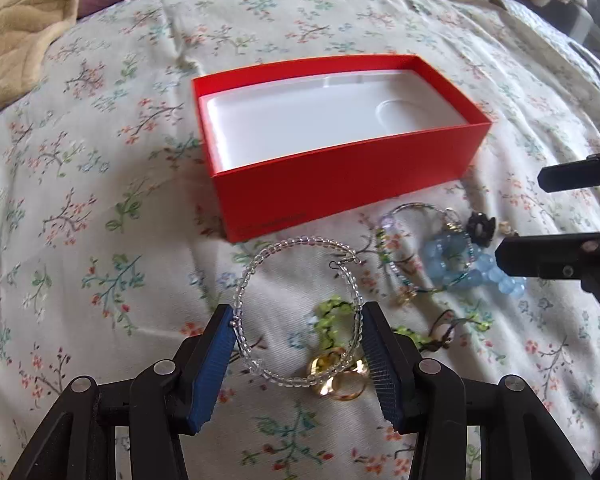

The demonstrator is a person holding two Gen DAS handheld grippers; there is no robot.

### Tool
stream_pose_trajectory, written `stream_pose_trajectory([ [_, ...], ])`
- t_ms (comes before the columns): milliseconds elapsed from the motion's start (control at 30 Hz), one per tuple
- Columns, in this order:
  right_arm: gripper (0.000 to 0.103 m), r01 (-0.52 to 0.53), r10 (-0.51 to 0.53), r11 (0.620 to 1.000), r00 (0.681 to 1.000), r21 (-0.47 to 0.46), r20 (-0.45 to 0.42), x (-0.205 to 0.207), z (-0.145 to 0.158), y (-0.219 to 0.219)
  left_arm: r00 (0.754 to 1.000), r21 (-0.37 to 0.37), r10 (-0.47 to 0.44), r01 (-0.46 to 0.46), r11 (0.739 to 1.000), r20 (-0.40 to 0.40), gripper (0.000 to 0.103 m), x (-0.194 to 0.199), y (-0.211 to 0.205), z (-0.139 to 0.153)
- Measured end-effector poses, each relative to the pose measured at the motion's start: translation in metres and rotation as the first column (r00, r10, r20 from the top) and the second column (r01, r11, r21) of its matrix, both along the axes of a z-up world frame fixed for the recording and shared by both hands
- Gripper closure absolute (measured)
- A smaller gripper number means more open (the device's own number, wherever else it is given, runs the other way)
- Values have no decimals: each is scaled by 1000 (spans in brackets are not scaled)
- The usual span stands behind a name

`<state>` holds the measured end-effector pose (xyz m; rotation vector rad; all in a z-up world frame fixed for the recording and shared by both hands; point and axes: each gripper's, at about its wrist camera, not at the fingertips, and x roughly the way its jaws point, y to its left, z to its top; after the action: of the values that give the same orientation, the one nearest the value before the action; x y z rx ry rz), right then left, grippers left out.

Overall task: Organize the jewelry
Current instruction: 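Move the left tool to the clear beaded bangle while the right tool approaches the thin beaded bracelet, then close the left tool on the clear bangle while the right tool grasps the thin beaded bracelet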

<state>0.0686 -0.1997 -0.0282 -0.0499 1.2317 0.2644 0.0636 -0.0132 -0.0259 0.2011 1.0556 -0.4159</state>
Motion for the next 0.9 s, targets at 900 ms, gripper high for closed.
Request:
stream_pose_trajectory([
  [900, 25, -105, 107, 988, 994, -109, 14, 28, -40, 63, 998, -2, 41, -41, 999, -56, 49, 4, 22, -7],
])
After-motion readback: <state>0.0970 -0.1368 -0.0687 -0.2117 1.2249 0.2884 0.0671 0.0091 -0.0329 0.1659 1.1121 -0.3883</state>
